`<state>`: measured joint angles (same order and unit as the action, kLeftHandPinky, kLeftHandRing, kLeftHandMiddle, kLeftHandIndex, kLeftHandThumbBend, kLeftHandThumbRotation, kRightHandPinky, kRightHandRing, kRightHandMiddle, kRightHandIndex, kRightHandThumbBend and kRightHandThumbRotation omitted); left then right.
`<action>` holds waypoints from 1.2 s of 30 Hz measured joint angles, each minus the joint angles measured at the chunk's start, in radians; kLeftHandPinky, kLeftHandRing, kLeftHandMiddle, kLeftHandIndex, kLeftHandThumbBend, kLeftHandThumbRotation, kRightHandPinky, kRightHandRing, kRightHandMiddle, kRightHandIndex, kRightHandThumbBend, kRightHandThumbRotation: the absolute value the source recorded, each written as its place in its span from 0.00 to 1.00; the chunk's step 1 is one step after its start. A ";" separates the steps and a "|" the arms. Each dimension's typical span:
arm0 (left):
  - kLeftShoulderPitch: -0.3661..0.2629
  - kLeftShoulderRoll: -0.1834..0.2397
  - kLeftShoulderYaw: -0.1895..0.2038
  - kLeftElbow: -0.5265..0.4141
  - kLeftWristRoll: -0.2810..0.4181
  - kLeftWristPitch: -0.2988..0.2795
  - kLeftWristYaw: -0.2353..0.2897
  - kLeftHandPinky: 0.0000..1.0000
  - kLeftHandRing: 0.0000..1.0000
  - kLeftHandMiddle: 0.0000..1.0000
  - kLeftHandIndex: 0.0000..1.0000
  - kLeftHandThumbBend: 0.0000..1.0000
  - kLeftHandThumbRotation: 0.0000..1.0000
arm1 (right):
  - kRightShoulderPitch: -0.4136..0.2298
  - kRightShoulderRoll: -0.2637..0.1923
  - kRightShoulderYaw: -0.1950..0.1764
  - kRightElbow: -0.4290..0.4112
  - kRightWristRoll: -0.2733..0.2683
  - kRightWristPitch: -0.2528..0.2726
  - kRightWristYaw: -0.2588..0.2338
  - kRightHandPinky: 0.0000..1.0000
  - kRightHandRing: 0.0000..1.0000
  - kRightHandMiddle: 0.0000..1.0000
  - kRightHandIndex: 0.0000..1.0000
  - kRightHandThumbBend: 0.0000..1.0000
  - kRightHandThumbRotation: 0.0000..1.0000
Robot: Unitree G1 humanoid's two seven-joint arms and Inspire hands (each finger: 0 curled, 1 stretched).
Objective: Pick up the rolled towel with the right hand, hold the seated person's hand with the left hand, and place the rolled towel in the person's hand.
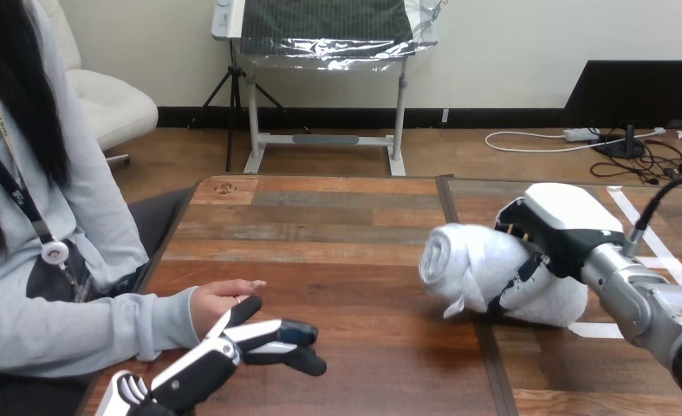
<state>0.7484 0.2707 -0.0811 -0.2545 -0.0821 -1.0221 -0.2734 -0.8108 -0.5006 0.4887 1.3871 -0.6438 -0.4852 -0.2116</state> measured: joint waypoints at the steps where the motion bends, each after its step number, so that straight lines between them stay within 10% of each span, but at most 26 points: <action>1: -0.004 0.001 0.000 0.000 -0.001 0.001 0.000 0.94 0.70 0.66 0.73 0.84 0.51 | 0.002 0.000 -0.007 0.000 0.006 0.000 0.003 0.44 0.45 0.49 0.49 0.87 0.00; 20: -0.069 0.013 0.033 0.019 -0.012 0.009 -0.011 0.92 0.72 0.68 0.74 0.86 0.54 | 0.050 0.021 -0.158 -0.001 0.146 -0.016 0.022 0.41 0.45 0.49 0.48 0.87 0.00; 36: -0.065 -0.033 0.174 -0.049 0.198 0.130 0.063 0.84 0.77 0.74 0.73 0.93 0.41 | 0.081 0.045 -0.280 -0.004 0.271 -0.019 0.073 0.40 0.45 0.50 0.50 0.82 0.00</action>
<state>0.6831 0.2374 0.0928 -0.3039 0.1159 -0.8916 -0.2109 -0.7298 -0.4557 0.2083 1.3833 -0.3729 -0.5046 -0.1390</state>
